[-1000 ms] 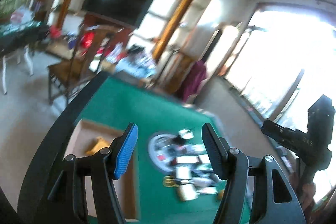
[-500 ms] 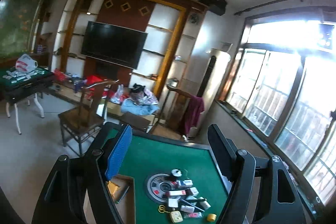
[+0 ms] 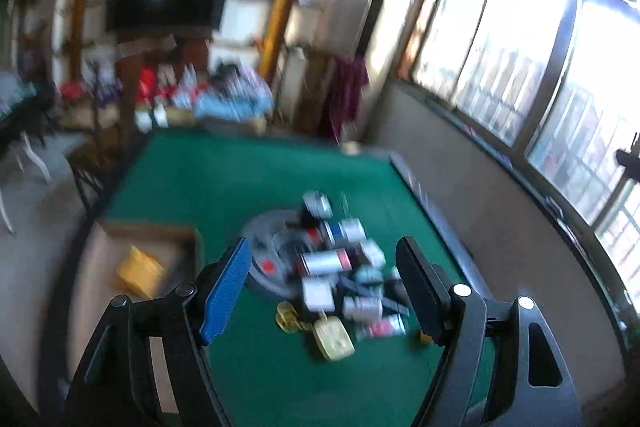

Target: Organize objects

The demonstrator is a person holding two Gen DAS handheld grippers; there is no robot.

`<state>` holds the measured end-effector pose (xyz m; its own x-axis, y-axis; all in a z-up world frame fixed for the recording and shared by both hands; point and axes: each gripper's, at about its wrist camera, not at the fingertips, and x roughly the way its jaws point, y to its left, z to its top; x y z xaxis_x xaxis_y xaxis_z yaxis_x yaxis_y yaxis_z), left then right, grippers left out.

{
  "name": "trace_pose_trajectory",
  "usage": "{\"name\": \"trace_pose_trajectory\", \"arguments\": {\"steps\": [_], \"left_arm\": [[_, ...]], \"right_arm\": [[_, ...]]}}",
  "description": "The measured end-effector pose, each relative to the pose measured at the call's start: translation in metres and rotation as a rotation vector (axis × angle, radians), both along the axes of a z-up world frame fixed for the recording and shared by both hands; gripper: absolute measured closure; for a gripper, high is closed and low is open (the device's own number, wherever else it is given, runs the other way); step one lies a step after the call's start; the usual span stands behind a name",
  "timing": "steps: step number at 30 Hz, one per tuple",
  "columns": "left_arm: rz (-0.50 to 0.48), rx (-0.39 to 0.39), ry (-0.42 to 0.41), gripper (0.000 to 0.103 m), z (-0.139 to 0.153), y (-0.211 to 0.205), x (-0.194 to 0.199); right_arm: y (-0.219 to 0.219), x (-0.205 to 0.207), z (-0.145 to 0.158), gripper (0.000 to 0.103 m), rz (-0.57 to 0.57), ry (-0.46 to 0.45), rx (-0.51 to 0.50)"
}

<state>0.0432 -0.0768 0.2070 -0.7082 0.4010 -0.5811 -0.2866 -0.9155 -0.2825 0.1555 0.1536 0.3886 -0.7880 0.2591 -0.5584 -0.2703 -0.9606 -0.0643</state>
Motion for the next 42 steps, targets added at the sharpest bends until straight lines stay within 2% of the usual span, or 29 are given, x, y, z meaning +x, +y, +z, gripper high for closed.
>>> {"name": "trace_pose_trajectory", "arguments": {"steps": [5, 8, 10, 13, 18, 24, 32, 36, 42], "left_arm": [[-0.02, -0.007, -0.172, 0.034, -0.096, 0.025, -0.013], [-0.014, -0.027, -0.249, 0.034, -0.14, 0.037, -0.018], [-0.004, -0.035, -0.276, 0.034, -0.156, 0.04, -0.018], [0.011, -0.07, -0.3, 0.034, -0.178, 0.054, -0.021], [0.015, -0.099, -0.323, 0.034, -0.197, 0.076, -0.021], [0.033, -0.2, -0.293, 0.034, -0.21, 0.101, -0.023], [0.023, -0.215, -0.24, 0.034, -0.209, 0.102, -0.017], [-0.028, -0.186, -0.288, 0.034, -0.21, 0.106, -0.021], [-0.023, -0.254, -0.245, 0.034, -0.212, 0.121, -0.022]], "right_arm": [[0.004, -0.016, -0.138, 0.02, 0.157, -0.093, -0.198], [0.01, -0.028, -0.21, 0.02, 0.169, -0.13, -0.295], [0.018, -0.035, -0.248, 0.02, 0.143, -0.16, -0.365], [0.027, -0.04, -0.277, 0.02, 0.126, -0.201, -0.462], [0.044, -0.052, -0.295, 0.02, 0.106, -0.234, -0.518], [0.057, -0.054, -0.317, 0.02, 0.08, -0.231, -0.541], [0.069, -0.056, -0.323, 0.02, 0.056, -0.225, -0.556], [0.068, -0.059, -0.329, 0.02, 0.059, -0.239, -0.566], [0.061, -0.063, -0.338, 0.02, 0.068, -0.254, -0.584]]}}
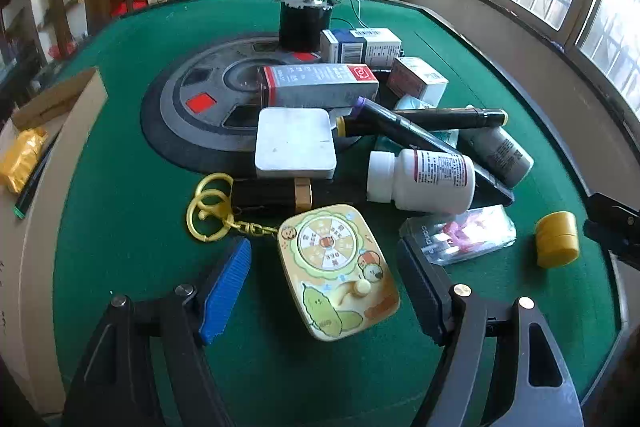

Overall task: Organize objects
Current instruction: 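Grasp the cartoon tin with the left gripper while the right gripper grasps the yellow tape roll, then carry the tin and tape roll into the tray and release both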

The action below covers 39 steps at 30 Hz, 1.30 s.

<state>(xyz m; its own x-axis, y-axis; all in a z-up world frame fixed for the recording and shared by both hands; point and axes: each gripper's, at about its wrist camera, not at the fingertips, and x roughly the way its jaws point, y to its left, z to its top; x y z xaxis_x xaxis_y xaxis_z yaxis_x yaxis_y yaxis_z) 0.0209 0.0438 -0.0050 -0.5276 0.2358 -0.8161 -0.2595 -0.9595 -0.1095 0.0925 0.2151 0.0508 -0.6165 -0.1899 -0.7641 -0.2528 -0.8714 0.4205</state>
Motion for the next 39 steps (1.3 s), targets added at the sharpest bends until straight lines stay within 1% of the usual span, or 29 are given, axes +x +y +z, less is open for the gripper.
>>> {"name": "trace_pose_trajectory", "arguments": {"steps": [3, 5, 6, 7, 10, 14, 17, 21, 23, 24, 25, 26, 30, 33, 36, 39], "left_arm": [[-0.008, -0.042, 0.033, 0.034, -0.003, 0.002, 0.002], [-0.015, -0.061, 0.051, 0.04, -0.004, 0.003, 0.001], [-0.018, -0.079, 0.06, 0.054, -0.004, 0.002, 0.003], [-0.029, -0.082, 0.066, 0.063, -0.002, -0.001, 0.004], [-0.042, -0.013, 0.024, 0.063, 0.001, -0.017, 0.004], [-0.02, 0.056, -0.011, 0.063, 0.005, -0.04, 0.007], [-0.008, 0.083, -0.007, 0.063, 0.008, -0.051, 0.013], [-0.001, 0.103, 0.01, 0.063, 0.013, -0.061, 0.022], [0.003, 0.112, 0.023, 0.063, 0.017, -0.064, 0.027], [0.006, 0.116, 0.028, 0.063, 0.019, -0.066, 0.028], [0.009, 0.121, 0.033, 0.063, 0.021, -0.069, 0.029], [0.012, 0.129, 0.037, 0.063, 0.023, -0.073, 0.031], [0.033, 0.156, 0.064, 0.063, 0.036, -0.09, 0.034], [0.057, 0.176, 0.088, 0.063, 0.047, -0.109, 0.038], [0.091, 0.189, 0.106, 0.063, 0.056, -0.128, 0.038], [0.134, 0.19, 0.127, 0.063, 0.067, -0.152, 0.037]], "right_arm": [[-0.002, 0.0, -0.001, 0.02, 0.002, -0.009, 0.001], [-0.002, 0.0, -0.004, 0.02, 0.003, -0.017, 0.003], [-0.002, -0.001, -0.005, 0.02, 0.003, -0.022, 0.005], [-0.002, -0.001, -0.006, 0.02, 0.003, -0.027, 0.007], [0.0, -0.002, -0.011, 0.02, -0.003, -0.038, 0.006], [-0.003, -0.006, -0.017, 0.02, -0.006, -0.061, 0.024], [-0.011, -0.011, -0.022, 0.02, -0.004, -0.086, 0.068], [-0.022, -0.018, -0.024, 0.02, -0.017, -0.097, 0.143], [-0.027, -0.021, -0.025, 0.027, -0.023, -0.108, 0.203], [-0.03, -0.022, -0.025, 0.045, -0.027, -0.115, 0.236], [-0.032, -0.022, -0.024, 0.053, -0.022, -0.114, 0.25], [-0.034, -0.021, -0.024, 0.063, -0.014, -0.114, 0.248], [-0.032, -0.014, -0.022, 0.064, -0.001, -0.105, 0.206], [-0.032, -0.007, -0.013, 0.065, 0.015, -0.083, 0.157], [-0.04, -0.003, 0.0, 0.065, 0.045, -0.052, 0.099], [-0.059, -0.003, 0.023, 0.065, 0.1, 0.001, 0.098]]}}
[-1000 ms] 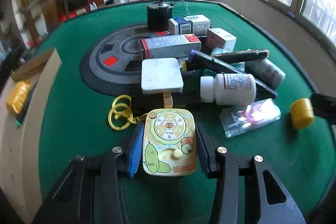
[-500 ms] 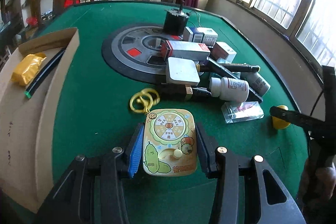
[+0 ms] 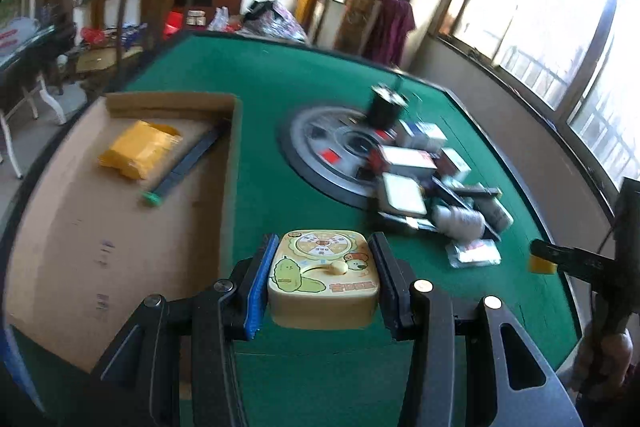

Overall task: Organize objects
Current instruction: 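Carry the tin and tape roll into the tray and release both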

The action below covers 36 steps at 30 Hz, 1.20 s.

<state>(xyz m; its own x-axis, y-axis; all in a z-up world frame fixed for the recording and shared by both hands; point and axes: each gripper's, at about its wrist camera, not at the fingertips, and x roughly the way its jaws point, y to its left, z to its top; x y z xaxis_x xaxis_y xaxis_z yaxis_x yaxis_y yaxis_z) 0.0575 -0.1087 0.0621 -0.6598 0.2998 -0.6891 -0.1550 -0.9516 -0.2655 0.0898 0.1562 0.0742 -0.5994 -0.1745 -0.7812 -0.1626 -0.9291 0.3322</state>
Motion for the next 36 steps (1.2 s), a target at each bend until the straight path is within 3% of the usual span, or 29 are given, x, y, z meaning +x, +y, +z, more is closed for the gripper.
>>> {"name": "trace_pose_trajectory", "arguments": {"steps": [7, 12, 15, 23, 28, 36], "left_arm": [[0.139, -0.05, 0.054, 0.063, 0.021, -0.074, -0.01], [0.213, -0.093, 0.084, 0.063, 0.027, -0.118, -0.029], [0.239, -0.088, 0.06, 0.063, 0.021, -0.141, -0.05], [0.261, -0.121, -0.03, 0.063, -0.011, -0.167, -0.104], [0.287, -0.12, -0.102, 0.063, -0.037, -0.181, -0.134], [0.294, -0.099, -0.153, 0.063, -0.06, -0.189, -0.156]], "right_arm": [[-0.067, -0.02, 0.04, 0.065, 0.182, 0.058, -0.029], [-0.132, -0.052, 0.049, 0.065, 0.315, 0.049, -0.095], [-0.174, -0.071, 0.05, 0.065, 0.382, 0.043, -0.102], [-0.268, -0.134, 0.033, 0.065, 0.486, -0.021, -0.141], [-0.319, -0.174, 0.01, 0.065, 0.508, -0.054, -0.099], [-0.352, -0.219, -0.027, 0.065, 0.491, -0.128, -0.073]]}}
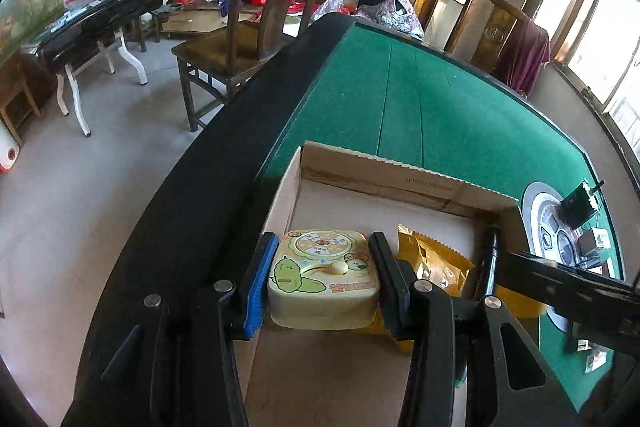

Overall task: Organize objects
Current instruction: 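Carry the tin and tape roll into the tray and release both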

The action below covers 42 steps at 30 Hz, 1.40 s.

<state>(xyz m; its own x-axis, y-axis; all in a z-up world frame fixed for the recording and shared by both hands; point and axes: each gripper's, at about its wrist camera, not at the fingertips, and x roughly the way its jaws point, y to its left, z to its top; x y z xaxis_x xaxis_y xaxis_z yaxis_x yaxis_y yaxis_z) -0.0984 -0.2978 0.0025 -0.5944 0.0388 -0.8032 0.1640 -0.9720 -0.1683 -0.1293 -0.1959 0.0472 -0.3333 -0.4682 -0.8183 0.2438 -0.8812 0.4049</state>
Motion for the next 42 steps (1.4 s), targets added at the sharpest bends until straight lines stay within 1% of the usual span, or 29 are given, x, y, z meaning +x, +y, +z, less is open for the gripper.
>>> {"name": "trace_pose_trajectory", "arguments": {"steps": [3, 5, 8, 9, 10, 14, 16, 19, 21, 24, 25, 27, 31, 34, 36, 38, 42], "left_arm": [[-0.012, -0.002, 0.002, 0.062, -0.002, 0.001, 0.0], [-0.004, 0.032, 0.002, 0.061, -0.003, -0.002, 0.0], [0.001, 0.08, -0.006, 0.055, -0.003, -0.005, -0.001], [-0.002, 0.091, -0.008, 0.051, -0.002, -0.005, 0.0], [-0.003, 0.095, -0.007, 0.049, -0.001, -0.004, 0.001], [-0.006, 0.064, 0.017, 0.049, 0.006, 0.002, 0.007], [-0.008, 0.058, 0.029, 0.049, 0.011, 0.005, 0.01], [-0.007, 0.07, 0.056, 0.049, 0.02, 0.006, 0.019], [-0.008, 0.076, 0.077, 0.049, 0.027, 0.008, 0.027], [-0.029, 0.083, 0.101, 0.048, 0.038, 0.015, 0.041], [-0.039, 0.088, 0.107, 0.047, 0.041, 0.018, 0.045], [-0.068, 0.099, 0.112, 0.045, 0.047, 0.028, 0.055], [-0.126, 0.117, 0.105, 0.044, 0.058, 0.052, 0.069], [-0.183, 0.137, 0.078, 0.044, 0.063, 0.079, 0.078], [-0.227, 0.169, 0.051, 0.044, 0.063, 0.099, 0.083], [-0.258, 0.182, 0.032, 0.044, 0.063, 0.121, 0.087], [-0.306, 0.133, 0.018, 0.044, 0.063, 0.165, 0.091]], "right_arm": [[-0.003, -0.009, -0.006, 0.065, -0.005, -0.004, 0.022], [-0.004, -0.014, -0.009, 0.065, -0.009, -0.01, 0.031], [-0.003, -0.02, -0.014, 0.065, -0.017, -0.023, 0.034], [-0.002, -0.02, -0.015, 0.065, -0.021, -0.025, 0.029], [-0.001, -0.02, -0.016, 0.065, -0.023, -0.026, 0.027], [0.003, -0.02, -0.016, 0.063, -0.034, -0.018, 0.036], [0.007, -0.018, -0.014, 0.057, -0.048, -0.008, 0.01], [0.021, -0.013, -0.004, 0.056, -0.081, 0.027, -0.025], [0.034, -0.007, 0.007, 0.055, -0.105, 0.054, -0.038], [0.059, 0.009, 0.023, 0.046, -0.134, 0.096, -0.074], [0.065, 0.015, 0.027, 0.045, -0.144, 0.108, -0.082], [0.083, 0.03, 0.033, 0.044, -0.162, 0.126, -0.093], [0.122, 0.062, 0.038, 0.044, -0.194, 0.146, -0.094], [0.148, 0.09, 0.04, 0.044, -0.231, 0.178, -0.073], [0.174, 0.107, 0.04, 0.044, -0.269, 0.207, -0.056], [0.199, 0.122, 0.039, 0.045, -0.312, 0.231, -0.043], [0.252, 0.14, 0.038, 0.042, -0.404, 0.262, -0.045]]}}
